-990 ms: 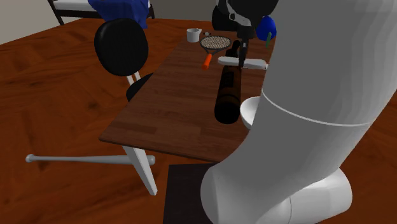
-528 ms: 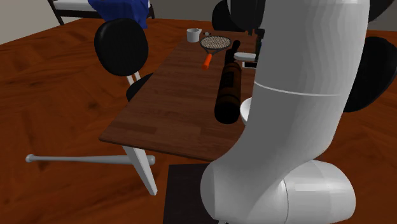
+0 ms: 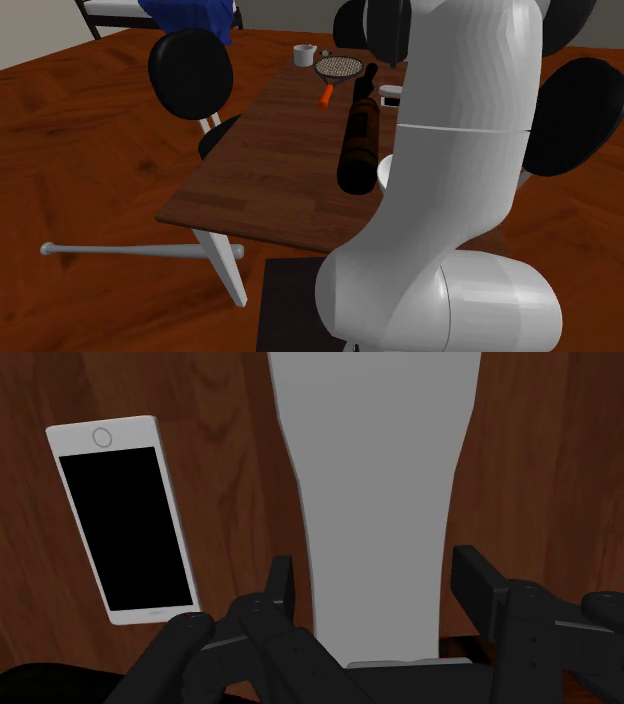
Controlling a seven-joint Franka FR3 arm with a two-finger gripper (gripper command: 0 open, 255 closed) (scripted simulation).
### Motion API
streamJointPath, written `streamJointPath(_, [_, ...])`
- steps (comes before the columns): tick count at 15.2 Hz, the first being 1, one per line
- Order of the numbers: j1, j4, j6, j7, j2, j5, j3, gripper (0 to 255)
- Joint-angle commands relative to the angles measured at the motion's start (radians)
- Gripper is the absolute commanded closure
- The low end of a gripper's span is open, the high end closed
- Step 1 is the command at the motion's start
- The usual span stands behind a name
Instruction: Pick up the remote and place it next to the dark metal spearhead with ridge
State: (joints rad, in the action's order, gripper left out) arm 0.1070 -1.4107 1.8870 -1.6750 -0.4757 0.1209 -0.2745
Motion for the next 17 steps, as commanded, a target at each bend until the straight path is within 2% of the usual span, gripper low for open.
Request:
streamJointPath(1, [-0.001, -0.022, 0.025, -0.001, -0.003, 0.001, 0.001, 255])
streamJointPath(17, [-0.001, -0.142, 0.207, -0.014, -0.066, 0.023, 0.012, 255])
